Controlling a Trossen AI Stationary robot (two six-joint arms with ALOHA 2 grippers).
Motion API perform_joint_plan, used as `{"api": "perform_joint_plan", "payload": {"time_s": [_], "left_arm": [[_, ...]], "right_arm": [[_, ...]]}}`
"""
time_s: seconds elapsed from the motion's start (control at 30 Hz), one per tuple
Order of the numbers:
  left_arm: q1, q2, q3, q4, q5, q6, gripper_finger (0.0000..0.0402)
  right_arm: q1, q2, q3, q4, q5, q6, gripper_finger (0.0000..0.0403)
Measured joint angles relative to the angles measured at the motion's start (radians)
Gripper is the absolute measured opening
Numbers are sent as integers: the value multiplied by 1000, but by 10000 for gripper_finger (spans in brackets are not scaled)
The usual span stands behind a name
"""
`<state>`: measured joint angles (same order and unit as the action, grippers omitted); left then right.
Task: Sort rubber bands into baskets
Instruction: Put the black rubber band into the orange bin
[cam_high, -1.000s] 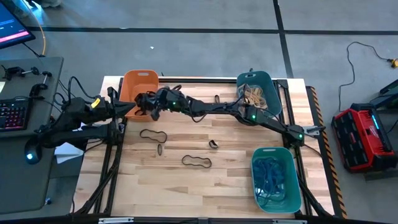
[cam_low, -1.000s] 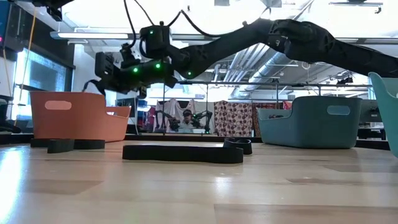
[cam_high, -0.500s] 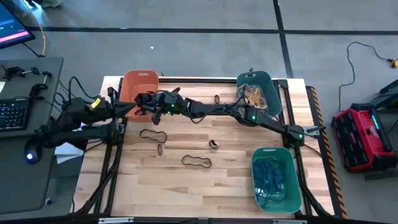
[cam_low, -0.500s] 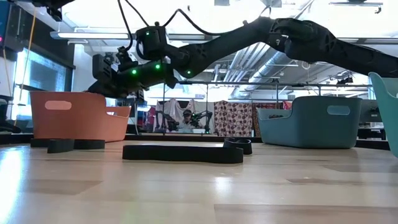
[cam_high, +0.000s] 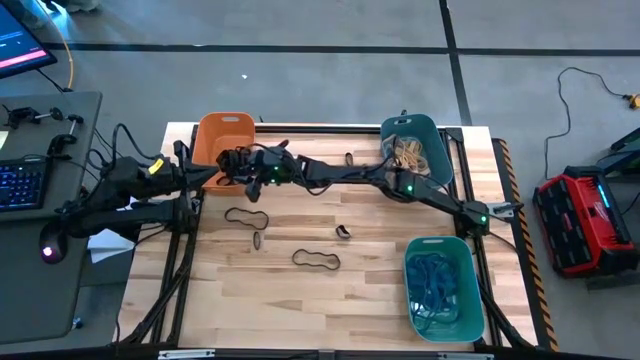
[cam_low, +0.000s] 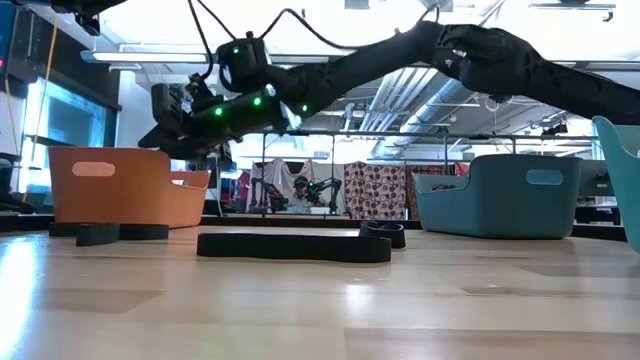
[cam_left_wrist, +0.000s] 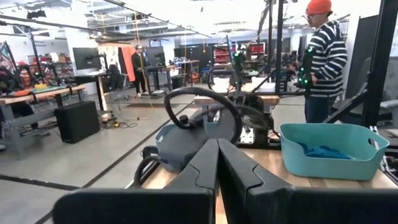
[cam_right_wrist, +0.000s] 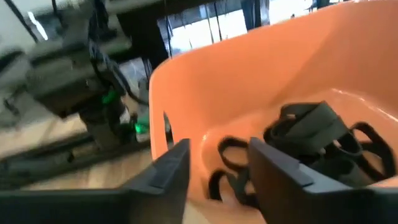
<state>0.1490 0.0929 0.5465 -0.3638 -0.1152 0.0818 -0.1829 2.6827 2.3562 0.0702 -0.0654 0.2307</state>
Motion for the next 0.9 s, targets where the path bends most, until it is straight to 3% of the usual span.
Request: {"api": "perform_joint_plan", "payload": {"time_s": [0.23,0.47,0.9], "left_arm": [[0,0,0,-4,1,-1,0],[0,0,0,-5,2,-1,0],[0,0,0,-9,5,-1,0]], "right_arm": [[9,-73,0,-195,5,-165,13],[49,-132,0,-375,42,-285,3],[123,-142,-16,-476,74,-352,0]]}}
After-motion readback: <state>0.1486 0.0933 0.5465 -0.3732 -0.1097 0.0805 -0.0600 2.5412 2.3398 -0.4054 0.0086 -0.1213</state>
